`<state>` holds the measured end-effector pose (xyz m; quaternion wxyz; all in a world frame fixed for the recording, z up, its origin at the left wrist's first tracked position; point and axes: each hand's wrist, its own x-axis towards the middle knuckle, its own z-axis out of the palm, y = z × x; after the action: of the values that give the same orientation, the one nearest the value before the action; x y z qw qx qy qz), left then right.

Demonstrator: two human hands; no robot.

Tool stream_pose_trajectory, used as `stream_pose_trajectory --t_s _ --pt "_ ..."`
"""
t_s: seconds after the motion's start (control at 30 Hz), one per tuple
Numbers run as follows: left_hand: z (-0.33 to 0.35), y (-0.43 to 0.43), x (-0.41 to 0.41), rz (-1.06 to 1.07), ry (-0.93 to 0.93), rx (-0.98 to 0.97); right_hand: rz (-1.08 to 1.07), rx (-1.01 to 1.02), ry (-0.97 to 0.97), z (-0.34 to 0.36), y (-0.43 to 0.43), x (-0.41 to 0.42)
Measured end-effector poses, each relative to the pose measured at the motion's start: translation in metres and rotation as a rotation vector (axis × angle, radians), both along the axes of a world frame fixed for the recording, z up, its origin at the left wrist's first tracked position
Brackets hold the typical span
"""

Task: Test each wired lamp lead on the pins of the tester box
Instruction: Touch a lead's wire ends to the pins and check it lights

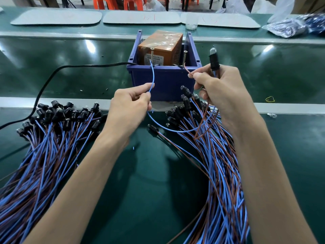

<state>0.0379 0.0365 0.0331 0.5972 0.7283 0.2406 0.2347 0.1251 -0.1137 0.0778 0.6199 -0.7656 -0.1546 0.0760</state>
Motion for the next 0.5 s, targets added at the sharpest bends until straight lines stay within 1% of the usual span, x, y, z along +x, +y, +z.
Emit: stream_pose_trajectory --t_s 0.17,0.5 --pt "-0.0001 -0.0015 0.0005 -0.008 0.011 0.052 0.013 0.005 -0.015 -0.0005 0.0007 0.0004" --pt "-0.0021 -0.0013 0.0004 -0.006 0.021 0.039 0.021 -0.022 -0.031 -0.0032 -0.0009 0.0022"
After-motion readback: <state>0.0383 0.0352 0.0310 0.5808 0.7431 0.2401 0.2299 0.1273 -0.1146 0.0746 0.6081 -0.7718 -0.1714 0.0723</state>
